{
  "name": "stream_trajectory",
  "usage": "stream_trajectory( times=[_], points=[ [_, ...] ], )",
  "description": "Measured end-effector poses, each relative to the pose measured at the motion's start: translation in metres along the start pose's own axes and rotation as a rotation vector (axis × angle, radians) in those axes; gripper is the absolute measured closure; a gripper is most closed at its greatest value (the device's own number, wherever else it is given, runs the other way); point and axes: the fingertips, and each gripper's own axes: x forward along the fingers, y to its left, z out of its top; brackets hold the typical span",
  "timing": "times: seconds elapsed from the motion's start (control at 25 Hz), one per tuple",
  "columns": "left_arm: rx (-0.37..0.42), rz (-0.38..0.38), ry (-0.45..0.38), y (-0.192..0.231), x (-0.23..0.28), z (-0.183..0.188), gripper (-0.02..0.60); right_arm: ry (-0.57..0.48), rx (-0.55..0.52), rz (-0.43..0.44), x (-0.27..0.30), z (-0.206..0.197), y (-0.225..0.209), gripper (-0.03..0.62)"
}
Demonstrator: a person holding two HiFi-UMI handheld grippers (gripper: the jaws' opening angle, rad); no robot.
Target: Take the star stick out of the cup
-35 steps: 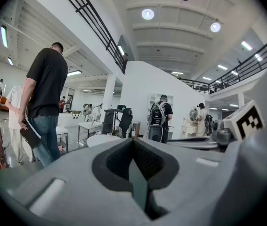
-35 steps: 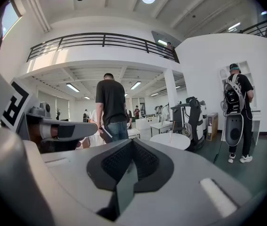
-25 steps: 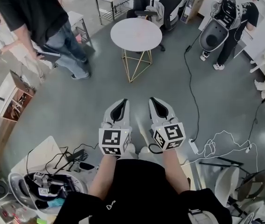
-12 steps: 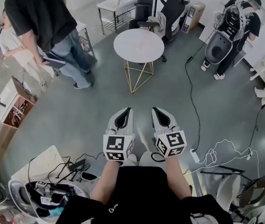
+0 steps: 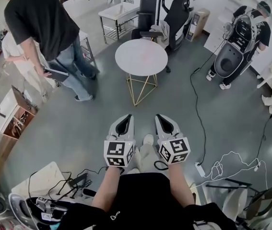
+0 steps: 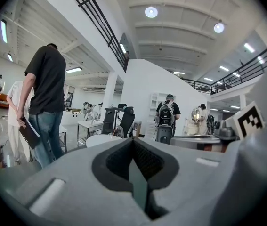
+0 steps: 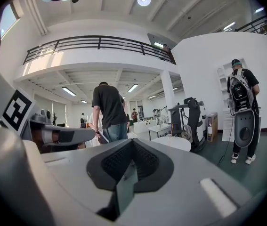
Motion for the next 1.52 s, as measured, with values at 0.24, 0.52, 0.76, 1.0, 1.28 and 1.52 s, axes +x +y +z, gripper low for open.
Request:
stream_trajectory(
  times=[0.24, 0.52, 0.76, 1.0, 1.28, 1.52],
  points=[
    [0.004, 0.021, 0.039, 0.029, 0.074, 0.000, 0.578, 0.015, 0.036, 0.010, 0.063, -0.002, -0.050, 0.600],
    [-0.007, 0.041, 0.092, 0.057, 0.184, 0.005, 0.578, 0.055, 0.067, 0.021, 0.149, 0.001, -0.126, 0.599],
    [-0.025, 0.070, 0.111, 0.083, 0.268, 0.023, 0.578, 0.077, 0.069, 0.061, 0.225, 0.019, -0.181, 0.599],
    [-0.021, 0.118, 0.084, 0.108, 0.326, 0.051, 0.578, 0.052, 0.006, 0.123, 0.284, 0.056, -0.210, 0.599],
    [-0.035, 0.119, 0.073, 0.118, 0.366, 0.069, 0.578, 0.055, 0.012, 0.155, 0.326, 0.063, -0.224, 0.599],
    [-0.022, 0.107, 0.094, 0.129, 0.389, 0.070, 0.578, 0.054, 0.033, 0.155, 0.344, 0.059, -0.228, 0.599]
  ],
)
